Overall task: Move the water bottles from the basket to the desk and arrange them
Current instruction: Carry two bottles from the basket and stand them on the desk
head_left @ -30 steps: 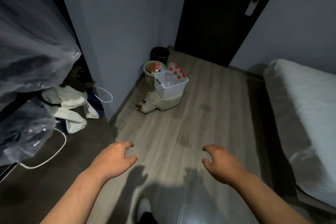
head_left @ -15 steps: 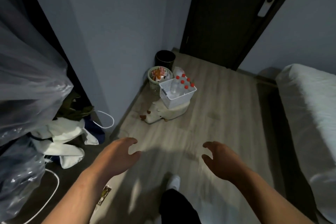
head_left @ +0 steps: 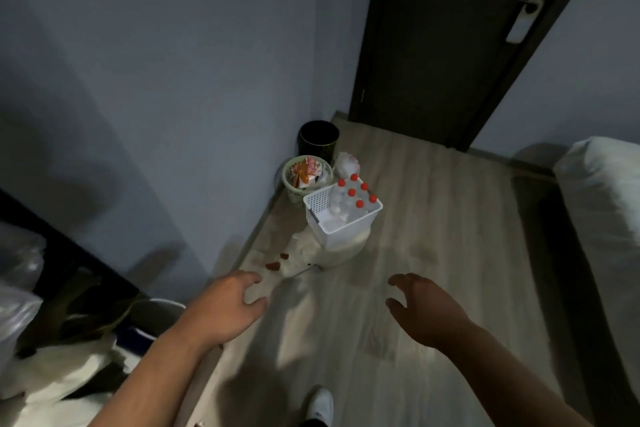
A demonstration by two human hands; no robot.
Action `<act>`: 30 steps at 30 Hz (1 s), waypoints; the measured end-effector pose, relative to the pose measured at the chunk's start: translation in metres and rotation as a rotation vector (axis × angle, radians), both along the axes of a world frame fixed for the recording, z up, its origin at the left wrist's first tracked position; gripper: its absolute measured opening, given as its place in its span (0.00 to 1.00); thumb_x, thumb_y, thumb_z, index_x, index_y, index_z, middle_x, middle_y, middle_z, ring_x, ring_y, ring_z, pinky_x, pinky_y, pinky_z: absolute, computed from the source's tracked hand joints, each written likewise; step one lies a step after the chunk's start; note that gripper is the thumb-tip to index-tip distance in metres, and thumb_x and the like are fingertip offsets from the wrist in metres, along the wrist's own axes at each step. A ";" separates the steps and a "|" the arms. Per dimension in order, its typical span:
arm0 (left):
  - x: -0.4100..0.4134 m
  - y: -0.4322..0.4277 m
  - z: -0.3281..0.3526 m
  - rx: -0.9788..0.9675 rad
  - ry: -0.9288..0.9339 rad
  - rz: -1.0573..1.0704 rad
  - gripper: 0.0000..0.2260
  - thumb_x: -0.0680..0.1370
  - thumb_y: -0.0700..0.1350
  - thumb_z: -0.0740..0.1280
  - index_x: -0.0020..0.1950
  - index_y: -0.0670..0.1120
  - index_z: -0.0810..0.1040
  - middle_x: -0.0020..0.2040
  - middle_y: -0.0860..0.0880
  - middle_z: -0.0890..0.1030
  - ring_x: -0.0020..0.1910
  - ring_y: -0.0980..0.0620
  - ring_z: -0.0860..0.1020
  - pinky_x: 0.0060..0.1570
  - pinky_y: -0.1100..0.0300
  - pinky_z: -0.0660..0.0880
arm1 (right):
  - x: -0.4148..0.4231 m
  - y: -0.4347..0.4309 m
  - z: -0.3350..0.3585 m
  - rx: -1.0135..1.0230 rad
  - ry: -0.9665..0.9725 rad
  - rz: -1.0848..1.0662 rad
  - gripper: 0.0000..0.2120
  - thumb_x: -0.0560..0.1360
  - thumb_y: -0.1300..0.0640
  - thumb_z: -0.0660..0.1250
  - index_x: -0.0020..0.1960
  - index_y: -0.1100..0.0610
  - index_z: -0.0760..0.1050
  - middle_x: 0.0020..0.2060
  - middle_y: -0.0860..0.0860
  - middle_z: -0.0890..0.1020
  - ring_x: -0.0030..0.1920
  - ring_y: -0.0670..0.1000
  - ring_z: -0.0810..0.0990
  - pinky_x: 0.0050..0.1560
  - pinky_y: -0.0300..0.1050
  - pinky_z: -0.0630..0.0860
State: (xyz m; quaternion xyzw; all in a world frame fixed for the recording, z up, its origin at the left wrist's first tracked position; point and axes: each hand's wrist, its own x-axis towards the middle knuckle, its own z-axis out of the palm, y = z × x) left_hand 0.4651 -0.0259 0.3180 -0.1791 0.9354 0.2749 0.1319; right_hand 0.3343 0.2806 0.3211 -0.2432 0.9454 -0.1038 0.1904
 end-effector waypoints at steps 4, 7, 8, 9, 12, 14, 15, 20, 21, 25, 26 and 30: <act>-0.036 -0.003 0.002 0.037 -0.006 0.017 0.26 0.71 0.59 0.66 0.67 0.51 0.75 0.65 0.51 0.76 0.62 0.52 0.76 0.60 0.62 0.71 | -0.036 -0.003 0.003 -0.025 0.017 0.002 0.22 0.78 0.46 0.61 0.70 0.51 0.69 0.63 0.49 0.77 0.60 0.49 0.77 0.59 0.44 0.75; -0.059 -0.005 0.005 0.007 -0.001 0.011 0.22 0.73 0.55 0.68 0.66 0.52 0.75 0.66 0.52 0.76 0.63 0.52 0.75 0.61 0.62 0.70 | -0.054 -0.007 0.005 -0.044 0.011 -0.011 0.22 0.78 0.46 0.61 0.70 0.51 0.69 0.62 0.49 0.78 0.58 0.48 0.78 0.59 0.43 0.75; -0.066 -0.006 0.007 0.003 0.001 0.005 0.22 0.73 0.56 0.67 0.66 0.52 0.76 0.66 0.53 0.76 0.63 0.53 0.75 0.61 0.62 0.70 | -0.060 -0.009 0.005 -0.049 0.011 -0.014 0.22 0.78 0.46 0.61 0.70 0.51 0.69 0.62 0.49 0.78 0.58 0.48 0.78 0.58 0.43 0.75; -0.073 -0.006 0.010 0.006 -0.004 0.001 0.24 0.71 0.58 0.66 0.65 0.52 0.76 0.65 0.53 0.77 0.63 0.53 0.75 0.61 0.62 0.70 | -0.066 -0.010 0.005 -0.054 0.011 -0.016 0.22 0.78 0.46 0.61 0.70 0.50 0.69 0.62 0.48 0.78 0.57 0.48 0.78 0.58 0.43 0.75; -0.097 -0.010 0.012 0.014 -0.008 -0.010 0.27 0.68 0.61 0.62 0.65 0.53 0.76 0.65 0.53 0.77 0.63 0.52 0.75 0.60 0.63 0.70 | -0.084 -0.014 0.001 -0.060 0.002 -0.030 0.22 0.78 0.46 0.61 0.70 0.51 0.69 0.63 0.48 0.77 0.59 0.48 0.77 0.59 0.42 0.75; -0.115 -0.013 0.010 0.005 -0.016 -0.027 0.24 0.72 0.59 0.66 0.66 0.51 0.76 0.66 0.52 0.76 0.64 0.52 0.74 0.61 0.63 0.69 | -0.097 -0.016 -0.002 -0.050 -0.004 -0.044 0.22 0.78 0.46 0.61 0.70 0.50 0.69 0.62 0.49 0.77 0.59 0.49 0.77 0.59 0.43 0.75; -0.124 -0.015 0.008 0.002 -0.014 -0.037 0.22 0.74 0.57 0.67 0.66 0.51 0.75 0.66 0.52 0.76 0.65 0.52 0.74 0.61 0.63 0.69 | -0.105 -0.017 -0.004 -0.042 -0.004 -0.047 0.22 0.78 0.46 0.61 0.70 0.50 0.69 0.62 0.49 0.78 0.59 0.49 0.77 0.59 0.44 0.75; -0.174 -0.031 0.001 0.030 -0.018 -0.068 0.20 0.72 0.58 0.66 0.59 0.48 0.79 0.59 0.49 0.80 0.58 0.51 0.77 0.54 0.60 0.72 | -0.148 -0.034 -0.013 -0.010 -0.016 -0.059 0.22 0.78 0.45 0.61 0.70 0.50 0.69 0.62 0.49 0.78 0.59 0.49 0.77 0.59 0.46 0.76; -0.184 -0.036 0.001 0.044 -0.020 -0.067 0.23 0.70 0.61 0.64 0.58 0.48 0.79 0.59 0.49 0.80 0.58 0.51 0.78 0.54 0.60 0.72 | -0.158 -0.039 -0.014 -0.002 -0.019 -0.056 0.22 0.78 0.45 0.61 0.70 0.50 0.69 0.62 0.49 0.78 0.59 0.49 0.77 0.59 0.46 0.76; -0.231 -0.061 -0.003 0.085 -0.054 -0.044 0.31 0.66 0.64 0.61 0.63 0.50 0.78 0.63 0.51 0.78 0.61 0.52 0.77 0.56 0.64 0.69 | -0.207 -0.061 -0.016 0.025 -0.025 -0.060 0.22 0.78 0.45 0.62 0.70 0.50 0.69 0.62 0.48 0.77 0.59 0.49 0.77 0.59 0.45 0.75; -0.244 -0.067 -0.004 0.086 -0.055 -0.040 0.33 0.65 0.65 0.61 0.65 0.50 0.77 0.64 0.51 0.78 0.62 0.53 0.76 0.57 0.64 0.69 | -0.220 -0.066 -0.016 0.031 -0.021 -0.061 0.21 0.78 0.45 0.61 0.70 0.50 0.69 0.62 0.48 0.77 0.59 0.48 0.77 0.60 0.44 0.75; -0.296 -0.089 -0.008 0.085 -0.077 -0.046 0.25 0.72 0.59 0.68 0.66 0.52 0.76 0.65 0.52 0.77 0.61 0.54 0.76 0.58 0.62 0.72 | -0.272 -0.085 -0.019 0.070 -0.042 -0.080 0.21 0.79 0.46 0.60 0.71 0.49 0.67 0.65 0.48 0.76 0.62 0.48 0.76 0.61 0.43 0.74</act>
